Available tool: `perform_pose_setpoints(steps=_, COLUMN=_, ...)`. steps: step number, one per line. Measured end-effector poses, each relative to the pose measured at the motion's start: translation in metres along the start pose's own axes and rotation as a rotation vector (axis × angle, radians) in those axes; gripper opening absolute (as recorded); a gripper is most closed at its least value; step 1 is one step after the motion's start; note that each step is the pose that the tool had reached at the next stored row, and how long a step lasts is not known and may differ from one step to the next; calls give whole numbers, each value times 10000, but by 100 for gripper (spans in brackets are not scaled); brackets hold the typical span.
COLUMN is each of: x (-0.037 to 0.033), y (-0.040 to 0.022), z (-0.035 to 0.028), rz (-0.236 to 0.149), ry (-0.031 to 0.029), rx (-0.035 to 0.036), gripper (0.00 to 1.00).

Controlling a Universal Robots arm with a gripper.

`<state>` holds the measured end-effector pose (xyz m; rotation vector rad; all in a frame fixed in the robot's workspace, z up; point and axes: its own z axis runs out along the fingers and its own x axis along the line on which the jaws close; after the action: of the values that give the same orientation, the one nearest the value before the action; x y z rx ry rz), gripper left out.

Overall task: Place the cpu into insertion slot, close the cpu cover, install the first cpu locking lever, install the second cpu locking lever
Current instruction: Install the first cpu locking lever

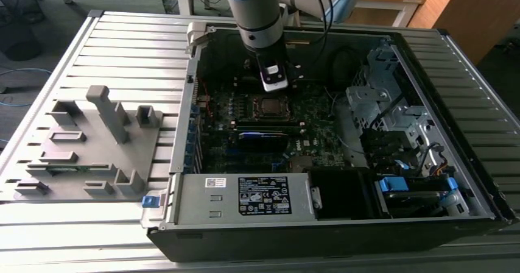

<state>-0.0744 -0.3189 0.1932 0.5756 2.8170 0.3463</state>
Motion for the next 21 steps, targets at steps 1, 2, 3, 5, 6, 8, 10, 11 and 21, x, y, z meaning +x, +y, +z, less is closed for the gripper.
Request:
perform_pose_setpoints(steps=1, x=-3, y=-6, z=-1, rz=0, ry=0, rx=0, gripper=11)
perform_pose_setpoints(steps=2, x=-5, y=-11, z=-3, rz=-1, ry=0, rx=3, gripper=11)
perform_pose_setpoints(steps=3, x=-7, y=-15, z=-3, rz=-1, ry=0, rx=2, gripper=11)
perform_pose_setpoints(steps=5, x=-7, y=-20, z=3, rz=-1, ry=-14, rx=-6, gripper=11)
perform_pose_setpoints(steps=6, x=-6, y=-21, z=8, rz=-5, ry=-32, rx=-14, gripper=11)
perform_pose_setpoints(steps=8, x=-6, y=-22, z=9, rz=-9, ry=-41, rx=-17, gripper=11)
perform_pose_setpoints(steps=10, x=-6, y=-22, z=9, rz=-10, ry=-42, rx=-17, gripper=11)
perform_pose_setpoints(steps=11, x=-5, y=-22, z=9, rz=-8, ry=-43, rx=-18, gripper=11)
perform_pose_setpoints(steps=21, x=15, y=-10, z=14, rz=-34, ry=-168, rx=-77, gripper=11)
